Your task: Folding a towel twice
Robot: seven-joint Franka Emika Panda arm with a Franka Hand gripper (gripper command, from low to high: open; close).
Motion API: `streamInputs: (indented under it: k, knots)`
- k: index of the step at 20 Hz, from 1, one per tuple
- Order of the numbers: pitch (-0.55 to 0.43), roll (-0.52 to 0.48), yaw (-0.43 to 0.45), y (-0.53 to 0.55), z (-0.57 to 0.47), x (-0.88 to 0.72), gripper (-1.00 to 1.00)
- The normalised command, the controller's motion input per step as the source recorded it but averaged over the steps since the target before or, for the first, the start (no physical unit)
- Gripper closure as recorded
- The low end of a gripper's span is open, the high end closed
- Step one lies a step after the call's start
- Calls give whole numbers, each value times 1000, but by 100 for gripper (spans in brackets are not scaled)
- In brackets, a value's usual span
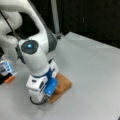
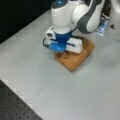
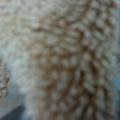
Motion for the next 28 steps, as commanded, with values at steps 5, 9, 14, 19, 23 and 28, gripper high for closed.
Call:
streamInputs:
  k: [5, 9, 14, 19, 23, 28]
  knots:
    - [-65, 42, -111, -117, -113, 63, -100]
    - [-29, 36, -127, -111, -63, -42, -100]
    - [-24, 33, -130, -85, -47, -70, -100]
    - [-25, 23, -100, -48, -28, -77, -100]
    - [-11, 3, -52, -93, 51, -121, -100]
    - [60, -76, 16, -168, 289, -207, -100]
